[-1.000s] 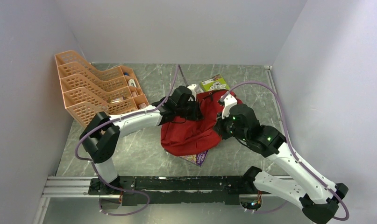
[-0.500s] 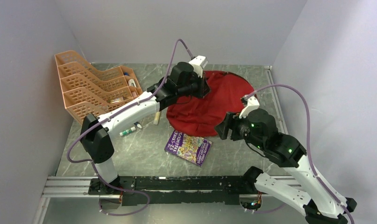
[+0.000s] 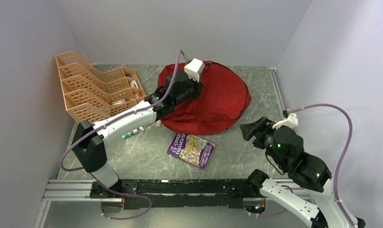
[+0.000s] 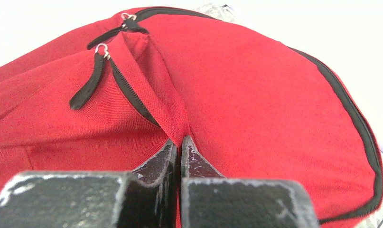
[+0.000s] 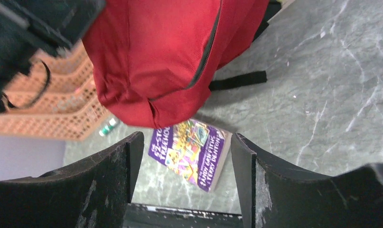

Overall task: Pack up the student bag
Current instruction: Adjust the student bag at the center of the board, then unzip the student bag at the center of the board.

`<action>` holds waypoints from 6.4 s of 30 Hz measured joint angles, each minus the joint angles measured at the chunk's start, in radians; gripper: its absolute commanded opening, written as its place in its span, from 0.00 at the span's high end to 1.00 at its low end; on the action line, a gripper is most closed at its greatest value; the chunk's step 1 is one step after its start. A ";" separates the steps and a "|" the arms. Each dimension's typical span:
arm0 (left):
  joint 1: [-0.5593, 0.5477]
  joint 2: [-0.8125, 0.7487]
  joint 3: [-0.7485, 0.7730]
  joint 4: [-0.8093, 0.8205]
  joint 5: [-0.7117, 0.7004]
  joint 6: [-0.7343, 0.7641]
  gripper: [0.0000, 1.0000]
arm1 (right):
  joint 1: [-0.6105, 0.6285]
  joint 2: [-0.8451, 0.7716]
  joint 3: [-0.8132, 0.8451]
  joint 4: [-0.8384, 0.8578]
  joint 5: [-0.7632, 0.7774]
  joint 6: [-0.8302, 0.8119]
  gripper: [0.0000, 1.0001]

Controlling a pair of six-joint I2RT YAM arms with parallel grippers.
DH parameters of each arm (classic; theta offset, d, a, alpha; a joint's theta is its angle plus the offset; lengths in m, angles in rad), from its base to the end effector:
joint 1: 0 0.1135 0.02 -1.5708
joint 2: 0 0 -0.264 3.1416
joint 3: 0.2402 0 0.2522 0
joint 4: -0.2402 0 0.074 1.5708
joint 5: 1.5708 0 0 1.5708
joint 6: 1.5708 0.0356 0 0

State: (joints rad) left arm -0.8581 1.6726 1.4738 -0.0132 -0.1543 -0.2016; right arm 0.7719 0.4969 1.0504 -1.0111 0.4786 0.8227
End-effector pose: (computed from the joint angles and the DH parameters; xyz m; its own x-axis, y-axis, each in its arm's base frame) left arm 0.2693 -0.3033 0.3636 -0.2648 0.0038 -0.9643 0.6087 0.7763 -0.1641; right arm 0.0541 0.0298 0.3725 -0.4522 0.4678 -0.7594 0.0123 0.8546 0.5192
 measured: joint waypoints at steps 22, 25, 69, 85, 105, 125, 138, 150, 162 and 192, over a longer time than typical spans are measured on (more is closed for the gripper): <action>0.000 -0.108 -0.449 0.340 0.074 -0.004 0.95 | 0.000 0.057 -0.257 0.210 0.029 0.033 0.61; 0.000 -0.111 -0.468 0.342 0.094 -0.006 0.95 | 0.000 0.058 -0.302 0.233 0.005 0.040 0.63; -0.011 -0.005 -0.548 0.480 0.386 0.086 0.95 | 0.000 0.037 -0.463 0.431 -0.249 0.008 0.40; -0.122 0.016 -0.651 0.506 0.277 0.026 0.81 | 0.000 0.124 -0.360 0.349 0.070 0.047 0.18; -0.216 0.067 -0.875 0.779 0.110 -0.080 0.95 | -0.103 0.414 -0.217 0.432 0.077 -0.129 0.42; -0.267 0.221 -0.946 1.153 0.026 -0.109 0.95 | -0.322 0.737 -0.232 0.606 -0.259 -0.212 0.47; -0.271 0.224 -0.946 1.158 0.019 -0.109 0.95 | -0.339 0.886 -0.143 0.649 -0.241 -0.257 0.61; -0.274 0.225 -0.946 1.160 0.017 -0.101 0.95 | -0.341 0.954 -0.129 0.652 -0.213 -0.293 0.77; -0.278 0.218 -0.946 1.147 0.008 -0.100 0.95 | -0.350 0.941 -0.129 0.640 -0.181 -0.314 1.00; -0.206 0.131 -0.805 0.797 0.029 -0.163 0.95 | -0.485 0.493 -0.369 0.498 -0.223 -0.195 1.00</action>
State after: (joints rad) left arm -1.0637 1.8034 0.6685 0.7834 -0.1253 -0.3645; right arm 0.2867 0.9901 0.6819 -0.5133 0.2554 0.6273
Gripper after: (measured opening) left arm 0.057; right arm 0.018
